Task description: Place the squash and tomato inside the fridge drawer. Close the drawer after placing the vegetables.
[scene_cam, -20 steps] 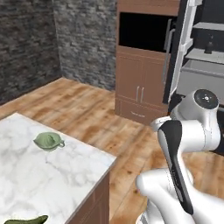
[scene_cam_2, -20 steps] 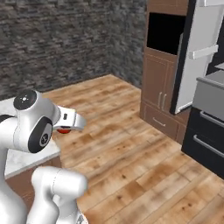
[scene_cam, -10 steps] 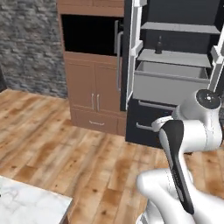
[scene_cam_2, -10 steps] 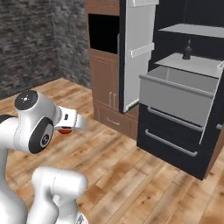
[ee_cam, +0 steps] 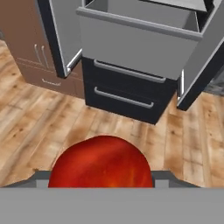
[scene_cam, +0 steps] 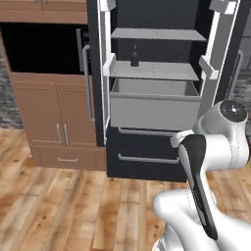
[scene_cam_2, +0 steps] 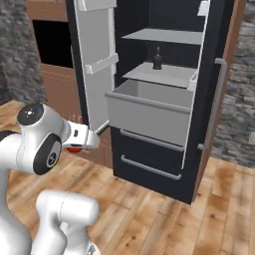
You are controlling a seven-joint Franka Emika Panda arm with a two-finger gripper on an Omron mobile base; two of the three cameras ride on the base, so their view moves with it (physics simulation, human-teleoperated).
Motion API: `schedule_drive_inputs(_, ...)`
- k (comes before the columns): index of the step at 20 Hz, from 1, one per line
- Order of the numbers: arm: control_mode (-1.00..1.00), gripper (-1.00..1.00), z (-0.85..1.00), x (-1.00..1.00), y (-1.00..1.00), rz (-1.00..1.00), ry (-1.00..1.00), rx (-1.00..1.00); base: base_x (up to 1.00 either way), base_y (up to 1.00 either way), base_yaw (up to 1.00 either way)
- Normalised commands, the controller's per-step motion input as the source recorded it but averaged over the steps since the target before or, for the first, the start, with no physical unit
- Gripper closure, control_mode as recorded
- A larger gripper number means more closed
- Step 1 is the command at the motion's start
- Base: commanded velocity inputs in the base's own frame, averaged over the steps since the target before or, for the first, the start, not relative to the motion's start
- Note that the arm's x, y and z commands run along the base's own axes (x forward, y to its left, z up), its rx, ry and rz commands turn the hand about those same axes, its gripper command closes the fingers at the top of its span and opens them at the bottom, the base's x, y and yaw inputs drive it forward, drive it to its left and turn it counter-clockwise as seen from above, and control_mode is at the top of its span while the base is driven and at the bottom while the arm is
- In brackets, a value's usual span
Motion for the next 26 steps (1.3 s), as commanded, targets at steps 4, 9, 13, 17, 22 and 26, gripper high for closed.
schedule_drive_inputs(4,1.00,1.00,0.00,0.00,0.00,0.00,0.00,0.00,0.66,-0.02,-0.28)
schedule_drive_inputs(9,1.00,1.00,0.00,0.00,0.00,0.00,0.00,0.00,0.70,0.00,-0.19)
schedule_drive_inputs(13,1.00,1.00,0.00,0.00,0.00,0.00,0.00,0.00,0.72,0.00,-0.15)
schedule_drive_inputs(17,1.00,1.00,0.00,0.00,0.00,0.00,0.00,0.00,0.69,0.00,-0.14)
schedule_drive_inputs(22,1.00,1.00,0.00,0.00,0.00,0.00,0.00,0.00,0.63,0.10,-0.18)
schedule_drive_inputs(26,1.00,1.00,0.00,0.00,0.00,0.00,0.00,0.00,0.59,0.18,-0.20)
